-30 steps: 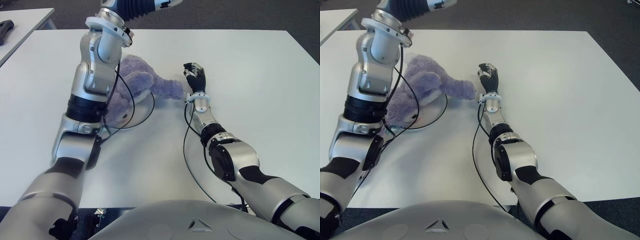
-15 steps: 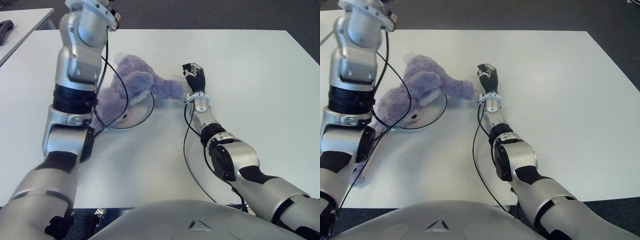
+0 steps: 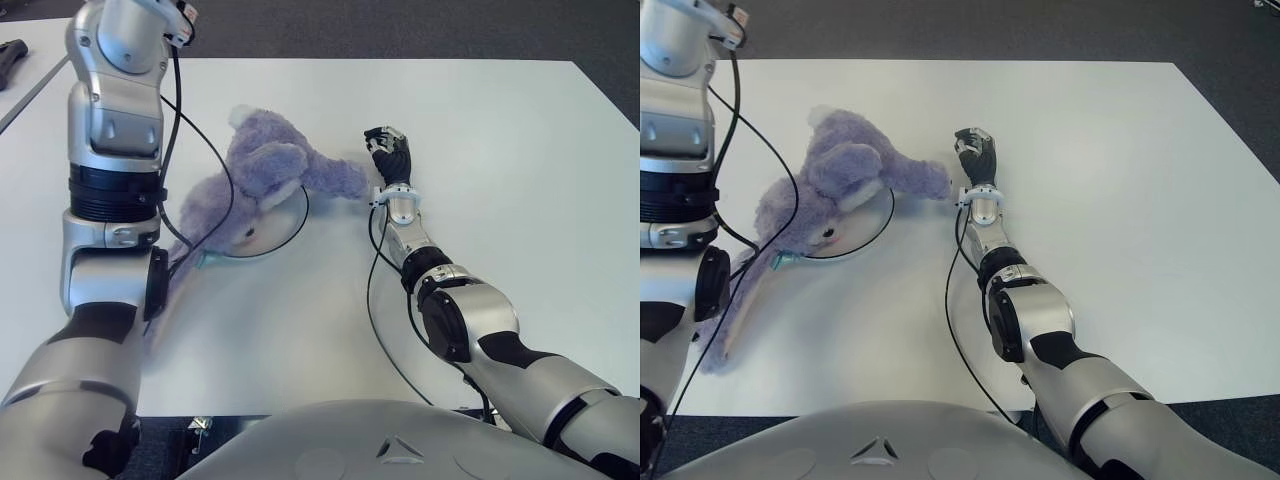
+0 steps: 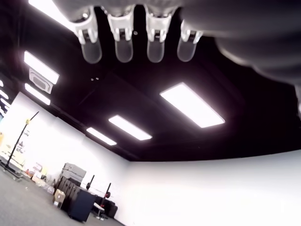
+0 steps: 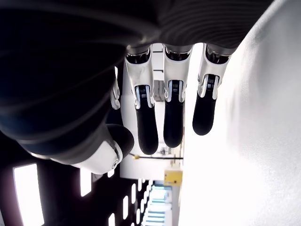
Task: Put the doll into the plate.
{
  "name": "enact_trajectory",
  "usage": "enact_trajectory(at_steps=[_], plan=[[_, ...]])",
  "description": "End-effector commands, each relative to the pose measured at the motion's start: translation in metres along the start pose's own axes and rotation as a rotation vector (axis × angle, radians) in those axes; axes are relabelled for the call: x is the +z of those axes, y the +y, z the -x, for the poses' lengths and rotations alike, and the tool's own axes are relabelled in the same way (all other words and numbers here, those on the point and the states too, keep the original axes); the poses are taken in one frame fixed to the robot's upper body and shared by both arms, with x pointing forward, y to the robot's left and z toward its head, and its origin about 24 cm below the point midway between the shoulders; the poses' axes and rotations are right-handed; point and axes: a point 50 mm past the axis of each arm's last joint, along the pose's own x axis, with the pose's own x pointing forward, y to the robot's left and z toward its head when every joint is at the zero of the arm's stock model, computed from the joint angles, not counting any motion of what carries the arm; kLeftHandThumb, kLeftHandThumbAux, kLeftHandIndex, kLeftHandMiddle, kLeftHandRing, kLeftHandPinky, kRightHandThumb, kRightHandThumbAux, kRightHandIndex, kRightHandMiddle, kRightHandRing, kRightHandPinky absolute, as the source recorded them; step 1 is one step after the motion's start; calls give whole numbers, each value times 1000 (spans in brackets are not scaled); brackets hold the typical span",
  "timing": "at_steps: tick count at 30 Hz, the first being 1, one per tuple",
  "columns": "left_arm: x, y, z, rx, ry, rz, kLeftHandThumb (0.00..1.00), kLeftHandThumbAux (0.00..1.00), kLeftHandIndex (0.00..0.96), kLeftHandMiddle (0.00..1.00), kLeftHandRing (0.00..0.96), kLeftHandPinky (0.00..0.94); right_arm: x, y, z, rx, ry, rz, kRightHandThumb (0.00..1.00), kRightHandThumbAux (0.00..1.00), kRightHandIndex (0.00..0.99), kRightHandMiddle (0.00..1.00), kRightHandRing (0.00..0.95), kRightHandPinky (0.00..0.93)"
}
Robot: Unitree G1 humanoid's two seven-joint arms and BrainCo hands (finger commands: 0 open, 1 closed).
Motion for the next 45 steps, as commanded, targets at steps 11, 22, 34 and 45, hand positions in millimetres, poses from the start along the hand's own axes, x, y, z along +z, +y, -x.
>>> enact_trajectory(at_steps=[11, 22, 34, 45], plan=[[-43, 42, 37, -4, 102, 60, 0, 285, 0, 0, 0, 0, -100, 4, 79, -4, 450, 14, 677, 743, 410, 375, 356, 290], [-65, 71, 51, 84, 227, 109, 0, 291, 0, 0, 0, 0, -100, 3, 78, -8, 456, 21, 676, 743, 410, 366, 345, 284], [-85, 85, 87, 135, 320, 145, 0, 369, 0, 0, 0, 0, -100, 0, 77, -12, 453, 14, 682, 743, 411, 361, 345, 280], [-92, 97, 99, 166, 344, 184, 0, 395, 0, 2, 0, 0, -99, -1, 76, -14, 452, 14, 681, 743, 409, 359, 343, 277]])
